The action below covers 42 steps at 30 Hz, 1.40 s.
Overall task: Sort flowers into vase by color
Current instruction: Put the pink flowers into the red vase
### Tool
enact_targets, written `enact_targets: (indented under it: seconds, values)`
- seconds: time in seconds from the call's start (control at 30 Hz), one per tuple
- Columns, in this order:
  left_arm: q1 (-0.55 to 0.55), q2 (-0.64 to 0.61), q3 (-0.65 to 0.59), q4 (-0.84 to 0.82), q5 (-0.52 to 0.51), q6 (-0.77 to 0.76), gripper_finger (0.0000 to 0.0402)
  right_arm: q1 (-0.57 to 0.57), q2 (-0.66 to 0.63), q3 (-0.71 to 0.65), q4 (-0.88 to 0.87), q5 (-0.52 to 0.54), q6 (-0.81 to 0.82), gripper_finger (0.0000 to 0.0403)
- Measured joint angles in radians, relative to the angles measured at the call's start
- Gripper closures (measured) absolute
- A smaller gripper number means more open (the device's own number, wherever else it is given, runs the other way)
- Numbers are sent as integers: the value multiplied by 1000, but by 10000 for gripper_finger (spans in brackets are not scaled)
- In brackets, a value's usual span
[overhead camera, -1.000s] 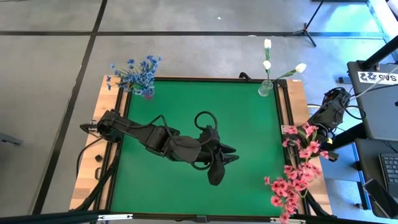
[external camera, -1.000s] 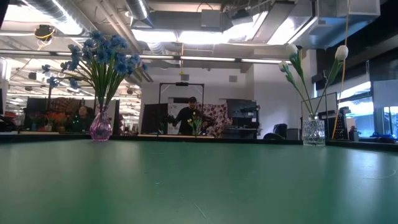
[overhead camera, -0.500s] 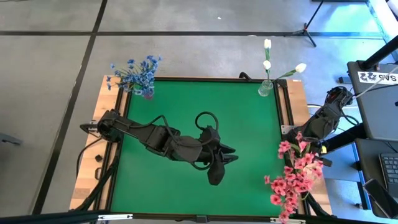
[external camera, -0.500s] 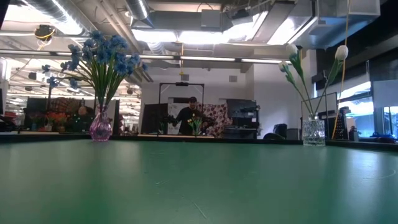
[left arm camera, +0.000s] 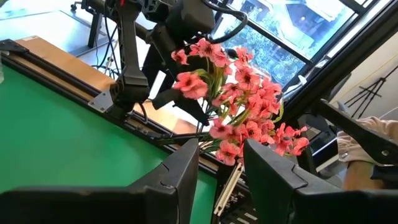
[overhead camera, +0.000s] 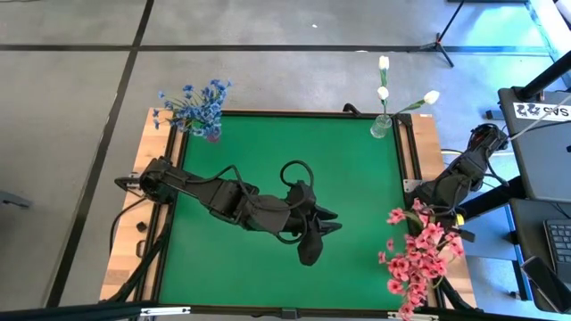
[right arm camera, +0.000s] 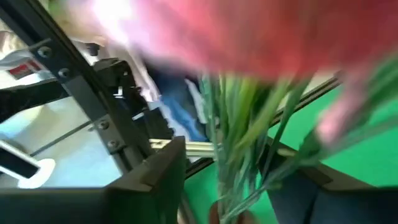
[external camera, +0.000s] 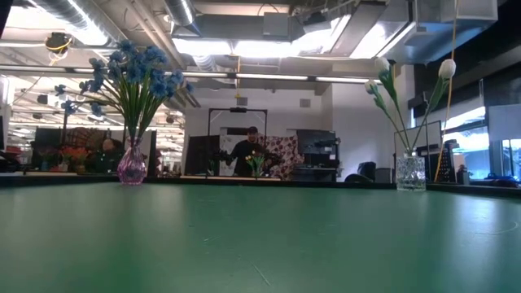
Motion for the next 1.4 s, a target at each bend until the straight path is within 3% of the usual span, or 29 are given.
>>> enact_targets:
  seconds: [0.2,0.5,0.77,1.1,1.4]
  values:
    - [0,0,0,-14,0,0,278,0,6,38,-121,-17,16,177]
    - [10,0,0,-54,0,1,278,0,9,101,-364,95,-11,182]
    - [18,0,0,-60,0,1,278,0,52,89,-456,94,-17,180]
    - [28,0,0,-76,0,1,278,0,64,297,-671,131,-17,180]
    - [49,0,0,-81,0,1,278,-1,63,444,-862,247,-2,180]
